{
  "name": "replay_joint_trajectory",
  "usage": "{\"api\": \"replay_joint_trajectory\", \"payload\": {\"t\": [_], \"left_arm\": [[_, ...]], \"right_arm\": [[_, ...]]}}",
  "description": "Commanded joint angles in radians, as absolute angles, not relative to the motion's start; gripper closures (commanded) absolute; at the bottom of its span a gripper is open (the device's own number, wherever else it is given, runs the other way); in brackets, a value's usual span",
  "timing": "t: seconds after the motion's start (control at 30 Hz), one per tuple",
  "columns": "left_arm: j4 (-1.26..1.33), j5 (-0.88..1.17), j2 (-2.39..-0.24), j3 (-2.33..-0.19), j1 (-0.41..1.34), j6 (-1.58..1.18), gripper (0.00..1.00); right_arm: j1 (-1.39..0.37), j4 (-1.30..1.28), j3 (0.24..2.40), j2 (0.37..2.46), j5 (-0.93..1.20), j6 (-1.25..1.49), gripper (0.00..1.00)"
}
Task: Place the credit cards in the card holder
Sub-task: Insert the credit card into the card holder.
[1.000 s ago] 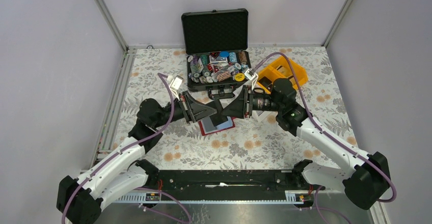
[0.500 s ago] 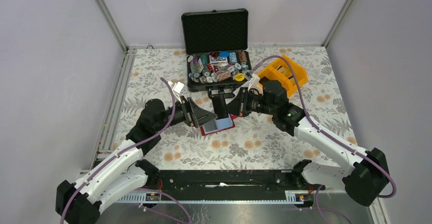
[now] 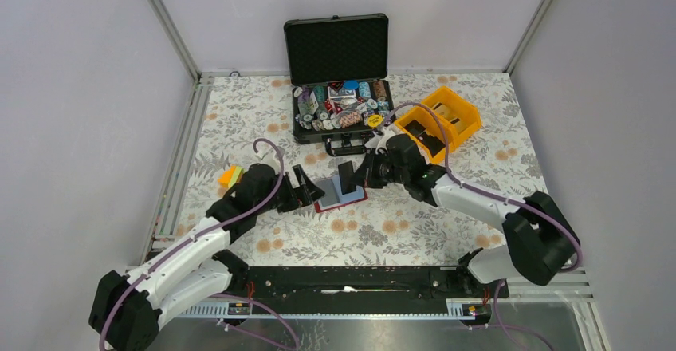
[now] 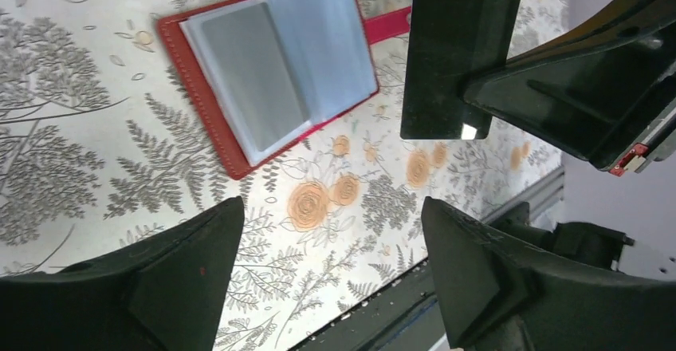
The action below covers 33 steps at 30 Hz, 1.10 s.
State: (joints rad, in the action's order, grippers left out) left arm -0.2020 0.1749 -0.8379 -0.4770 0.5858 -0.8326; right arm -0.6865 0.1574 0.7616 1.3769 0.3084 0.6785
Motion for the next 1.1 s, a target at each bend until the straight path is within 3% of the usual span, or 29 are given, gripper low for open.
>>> {"api": "replay_joint_trajectory", "payload": {"t": [0.0, 0.17, 0.43, 1.07], "left_arm": [[-0.193, 0.097, -0.868, -0.476, 0.579, -0.827, 0.17], [-0.183, 0.034, -0.943, -0.476, 0.566, -0.793, 0.3], [-0.01, 0.102, -1.075, -0.437, 0.524, -0.828, 0.32], [0.044, 0.076, -1.25, -0.493, 0.522, -0.779, 0.39]], "right_arm": [[-0.688, 0.263, 0.781, 1.462, 0.304, 0.671, 1.0], [-0.688, 0.286, 0.837, 1.584, 0.33, 0.662, 1.0], [-0.684, 0.277, 0.883, 1.677, 0.312, 0.637, 1.0], [-0.66, 0.312, 0.892, 1.778, 0.371, 0.644, 1.0]]}}
